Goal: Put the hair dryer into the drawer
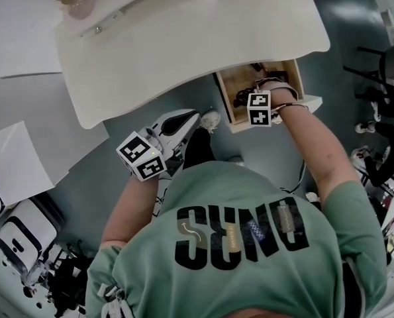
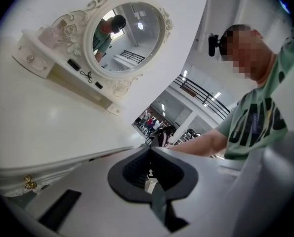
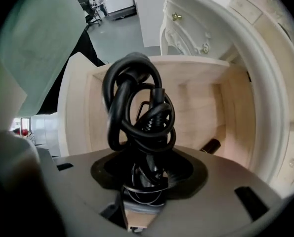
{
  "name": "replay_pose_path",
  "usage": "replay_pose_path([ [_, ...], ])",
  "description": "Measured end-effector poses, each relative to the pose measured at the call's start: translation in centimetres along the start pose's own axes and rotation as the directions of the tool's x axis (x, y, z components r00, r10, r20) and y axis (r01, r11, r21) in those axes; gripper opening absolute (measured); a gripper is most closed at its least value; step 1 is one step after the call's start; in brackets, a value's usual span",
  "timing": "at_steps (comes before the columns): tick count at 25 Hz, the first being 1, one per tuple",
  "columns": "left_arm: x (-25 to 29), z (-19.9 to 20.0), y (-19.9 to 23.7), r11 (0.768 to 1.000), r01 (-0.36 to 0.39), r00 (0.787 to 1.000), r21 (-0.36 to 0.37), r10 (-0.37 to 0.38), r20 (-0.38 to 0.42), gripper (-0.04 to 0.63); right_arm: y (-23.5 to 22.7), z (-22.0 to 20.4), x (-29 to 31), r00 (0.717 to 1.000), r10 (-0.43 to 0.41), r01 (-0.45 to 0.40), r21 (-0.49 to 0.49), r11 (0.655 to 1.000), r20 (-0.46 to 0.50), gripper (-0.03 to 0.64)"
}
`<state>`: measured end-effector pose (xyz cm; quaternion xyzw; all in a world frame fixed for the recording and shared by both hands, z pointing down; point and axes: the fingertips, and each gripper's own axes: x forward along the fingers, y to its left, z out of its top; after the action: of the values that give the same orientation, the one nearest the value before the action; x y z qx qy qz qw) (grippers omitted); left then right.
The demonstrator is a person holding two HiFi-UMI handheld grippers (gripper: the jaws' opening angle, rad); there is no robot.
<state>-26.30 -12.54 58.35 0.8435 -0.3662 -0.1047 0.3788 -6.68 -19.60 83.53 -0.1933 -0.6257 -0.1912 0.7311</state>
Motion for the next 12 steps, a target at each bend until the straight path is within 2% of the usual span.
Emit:
replay_pose_path([
  [8, 0.2, -1.1, 0.8, 0.999, 0.0, 0.999, -0.032, -0.001, -0.034, 0.009, -0.8, 0.5, 1.6, 0.999, 0.045, -0.046, 0.046, 0.998, 0.022, 0.184],
  [12, 0.6, -1.7, 0.8, 1.0, 0.01, 0.999, -0.027, -0.012, -0.049, 0.009, -1.5, 0.3, 1.8, 0.997, 0.046, -0.055, 0.146, 0.988, 0.064, 0.242],
])
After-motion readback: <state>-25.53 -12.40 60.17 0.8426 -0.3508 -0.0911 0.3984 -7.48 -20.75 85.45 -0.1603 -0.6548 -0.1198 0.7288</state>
